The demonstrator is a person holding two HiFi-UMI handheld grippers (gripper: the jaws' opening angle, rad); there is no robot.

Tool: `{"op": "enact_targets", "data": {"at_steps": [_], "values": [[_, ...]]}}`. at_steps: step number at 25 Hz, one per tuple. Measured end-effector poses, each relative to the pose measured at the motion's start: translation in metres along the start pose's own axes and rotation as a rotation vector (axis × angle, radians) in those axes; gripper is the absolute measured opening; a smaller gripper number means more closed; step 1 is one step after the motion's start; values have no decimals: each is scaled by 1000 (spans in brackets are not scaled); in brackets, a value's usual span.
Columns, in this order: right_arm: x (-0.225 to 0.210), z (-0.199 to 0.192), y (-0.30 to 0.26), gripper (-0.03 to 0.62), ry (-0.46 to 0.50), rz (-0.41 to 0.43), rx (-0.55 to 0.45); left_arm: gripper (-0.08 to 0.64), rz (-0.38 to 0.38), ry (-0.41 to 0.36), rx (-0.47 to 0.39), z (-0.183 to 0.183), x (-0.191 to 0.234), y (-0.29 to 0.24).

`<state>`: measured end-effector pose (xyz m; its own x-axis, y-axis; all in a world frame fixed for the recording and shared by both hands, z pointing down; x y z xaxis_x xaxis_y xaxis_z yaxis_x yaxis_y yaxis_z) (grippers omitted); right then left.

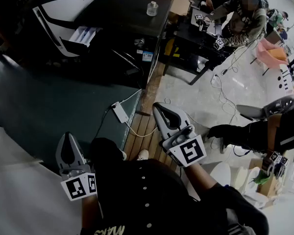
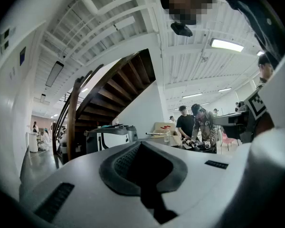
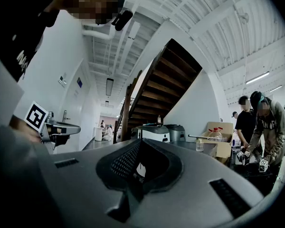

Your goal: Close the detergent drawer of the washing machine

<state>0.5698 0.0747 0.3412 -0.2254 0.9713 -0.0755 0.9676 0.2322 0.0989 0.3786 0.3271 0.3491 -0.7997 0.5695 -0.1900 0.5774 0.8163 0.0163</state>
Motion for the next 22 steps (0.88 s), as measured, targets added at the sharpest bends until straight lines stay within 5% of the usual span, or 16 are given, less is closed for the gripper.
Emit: {"op": "enact_targets", "data": {"at_steps": [18, 20, 22], "values": [[9, -23, 1, 35, -41, 47, 11, 8, 13, 6, 18, -8, 1, 4], [10, -25, -2, 231, -37, 64, 4, 8, 24, 6, 24, -10, 5, 6], [12, -27, -6, 239, -58, 78, -7, 8, 37, 9, 30, -12, 8, 7]]}}
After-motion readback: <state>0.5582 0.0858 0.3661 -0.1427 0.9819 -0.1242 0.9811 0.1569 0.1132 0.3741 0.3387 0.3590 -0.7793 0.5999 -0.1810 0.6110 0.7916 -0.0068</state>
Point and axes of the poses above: the fingertips, and each gripper's own axes: y backward along the fingers, x to its left, z out of its top, the point moved 7 cm from there along y, backward along the fingers, and after that the axes turned 4 degrees about -y, right-handed, at the moved point
